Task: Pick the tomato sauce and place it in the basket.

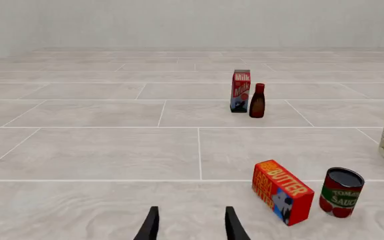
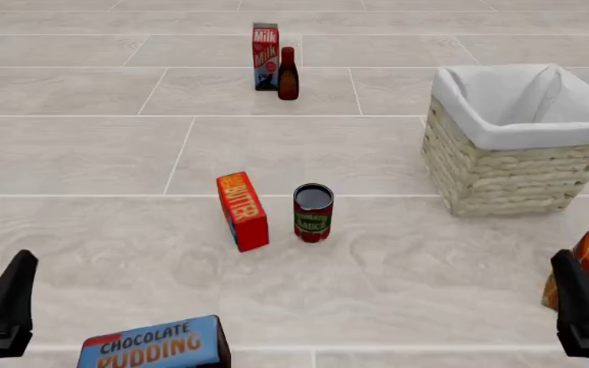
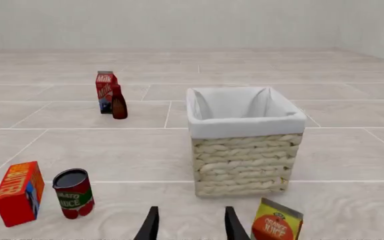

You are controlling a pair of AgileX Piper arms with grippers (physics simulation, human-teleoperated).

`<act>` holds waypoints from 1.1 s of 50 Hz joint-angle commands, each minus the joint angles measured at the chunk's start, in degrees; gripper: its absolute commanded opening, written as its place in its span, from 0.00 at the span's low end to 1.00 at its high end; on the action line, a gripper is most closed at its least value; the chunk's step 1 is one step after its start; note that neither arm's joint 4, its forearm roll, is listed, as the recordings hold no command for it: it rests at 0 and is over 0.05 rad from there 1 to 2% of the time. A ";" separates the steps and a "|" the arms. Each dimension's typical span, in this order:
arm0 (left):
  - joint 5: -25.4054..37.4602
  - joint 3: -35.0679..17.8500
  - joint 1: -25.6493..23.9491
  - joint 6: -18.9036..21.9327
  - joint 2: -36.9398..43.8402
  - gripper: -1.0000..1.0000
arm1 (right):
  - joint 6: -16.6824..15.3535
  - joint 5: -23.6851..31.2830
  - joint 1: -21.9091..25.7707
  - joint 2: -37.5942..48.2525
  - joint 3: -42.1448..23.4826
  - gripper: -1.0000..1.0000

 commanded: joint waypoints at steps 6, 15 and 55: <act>-0.07 -0.15 0.00 0.00 0.26 1.00 | -1.34 -4.84 0.28 6.74 -0.02 1.00; -0.07 -0.15 0.00 0.00 0.26 1.00 | -4.08 -12.36 2.01 17.52 -1.19 1.00; -0.07 -0.15 0.01 0.00 0.26 1.00 | -10.20 -36.27 12.95 55.17 -8.86 1.00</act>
